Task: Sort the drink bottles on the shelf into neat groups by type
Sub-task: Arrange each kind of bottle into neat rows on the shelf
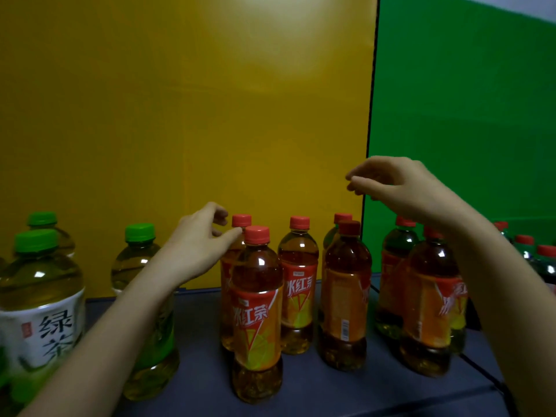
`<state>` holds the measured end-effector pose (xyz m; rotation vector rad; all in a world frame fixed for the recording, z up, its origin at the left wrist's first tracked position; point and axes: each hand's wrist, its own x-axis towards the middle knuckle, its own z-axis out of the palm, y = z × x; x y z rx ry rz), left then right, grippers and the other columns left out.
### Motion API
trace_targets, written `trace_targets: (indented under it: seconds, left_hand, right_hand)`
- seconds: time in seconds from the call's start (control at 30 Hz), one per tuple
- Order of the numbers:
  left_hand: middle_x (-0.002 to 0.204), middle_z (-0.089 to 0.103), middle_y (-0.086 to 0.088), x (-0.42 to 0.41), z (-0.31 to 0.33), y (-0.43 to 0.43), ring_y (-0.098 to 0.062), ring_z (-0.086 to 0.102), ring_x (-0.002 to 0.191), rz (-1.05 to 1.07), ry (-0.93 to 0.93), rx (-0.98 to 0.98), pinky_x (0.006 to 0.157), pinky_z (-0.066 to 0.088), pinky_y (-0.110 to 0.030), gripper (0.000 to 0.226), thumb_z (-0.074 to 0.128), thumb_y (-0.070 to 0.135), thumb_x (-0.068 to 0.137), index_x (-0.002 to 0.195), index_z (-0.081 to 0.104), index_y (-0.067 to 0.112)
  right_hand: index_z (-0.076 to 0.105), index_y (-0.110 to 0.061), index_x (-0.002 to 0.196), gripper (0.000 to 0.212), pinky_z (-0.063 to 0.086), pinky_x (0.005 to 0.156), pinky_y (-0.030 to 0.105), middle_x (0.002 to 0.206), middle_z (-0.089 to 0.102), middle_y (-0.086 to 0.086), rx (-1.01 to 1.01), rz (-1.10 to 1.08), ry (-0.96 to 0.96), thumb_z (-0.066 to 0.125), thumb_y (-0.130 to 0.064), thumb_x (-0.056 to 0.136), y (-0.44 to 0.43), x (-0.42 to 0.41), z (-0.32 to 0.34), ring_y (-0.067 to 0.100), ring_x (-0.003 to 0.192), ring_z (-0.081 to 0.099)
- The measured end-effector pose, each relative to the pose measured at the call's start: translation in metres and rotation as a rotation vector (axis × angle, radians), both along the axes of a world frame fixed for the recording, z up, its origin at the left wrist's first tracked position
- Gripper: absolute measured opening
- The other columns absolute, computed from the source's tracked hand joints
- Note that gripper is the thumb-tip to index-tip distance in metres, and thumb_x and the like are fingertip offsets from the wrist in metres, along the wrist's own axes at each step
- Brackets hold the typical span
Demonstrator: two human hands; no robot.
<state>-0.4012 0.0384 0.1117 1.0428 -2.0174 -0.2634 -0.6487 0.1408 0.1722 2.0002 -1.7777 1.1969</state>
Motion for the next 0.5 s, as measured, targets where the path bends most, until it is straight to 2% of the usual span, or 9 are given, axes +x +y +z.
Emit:
trace_targets:
  seconds: [0.1,0.17,0.27,0.33,0.4,0.5]
  left_hand:
    - [0.095,0.061,0.006,0.010,-0.009,0.017,-0.010,0.058,0.082,0.050,0.037,-0.261,0.068,0.048,-0.030,0.025,0.057,0.031,0.087,0.108,0.058,0.018]
    - [0.084,0.064,0.007,0.018,-0.017,0.028,-0.009,0.060,0.074,0.086,0.032,-0.342,0.062,0.052,-0.032,0.018,0.058,0.033,0.085,0.098,0.062,0.022]
    - [0.072,0.062,0.010,0.034,-0.033,0.041,-0.010,0.060,0.065,0.141,0.017,-0.415,0.057,0.053,-0.035,0.011,0.061,0.033,0.082,0.088,0.064,0.023]
    - [0.072,0.063,0.009,0.048,-0.042,0.049,-0.013,0.061,0.063,0.183,-0.010,-0.441,0.056,0.053,-0.037,0.015,0.061,0.039,0.084,0.086,0.064,0.024]
    - [0.074,0.065,0.007,0.064,-0.050,0.054,-0.016,0.061,0.064,0.208,-0.036,-0.444,0.054,0.053,-0.036,0.023,0.055,0.044,0.081,0.086,0.064,0.024]
    - [0.070,0.063,0.008,0.089,-0.059,0.060,-0.013,0.058,0.058,0.239,-0.057,-0.444,0.049,0.051,-0.032,0.014,0.060,0.039,0.080,0.084,0.062,0.026]
  right_hand:
    - [0.062,-0.024,0.104,0.017,0.045,0.075,0.014,0.097,0.067,-0.008,-0.066,-0.005,-0.002,0.053,-0.028,0.090,0.021,0.001,-0.017,0.001,0.092,0.061]
    - [0.061,-0.027,0.101,0.016,0.046,0.075,0.014,0.096,0.065,-0.012,-0.070,0.000,-0.010,0.053,-0.030,0.088,0.032,0.006,-0.033,-0.003,0.092,0.059]
    - [0.060,-0.036,0.093,0.016,0.051,0.072,0.015,0.091,0.064,-0.018,-0.082,0.029,-0.040,0.052,-0.040,0.080,0.042,0.019,-0.059,-0.005,0.088,0.060]
    - [0.061,-0.036,0.091,0.021,0.049,0.075,0.011,0.088,0.065,-0.020,-0.082,0.068,-0.057,0.051,-0.047,0.076,0.044,0.031,-0.074,-0.009,0.087,0.060]
    - [0.064,-0.034,0.093,0.028,0.047,0.072,0.008,0.087,0.067,-0.019,-0.079,0.102,-0.063,0.048,-0.048,0.075,0.042,0.043,-0.086,-0.008,0.086,0.060]
    - [0.064,-0.035,0.092,0.025,0.048,0.070,0.008,0.086,0.066,-0.021,-0.073,0.154,-0.060,0.049,-0.047,0.075,0.039,0.068,-0.096,-0.008,0.087,0.061]
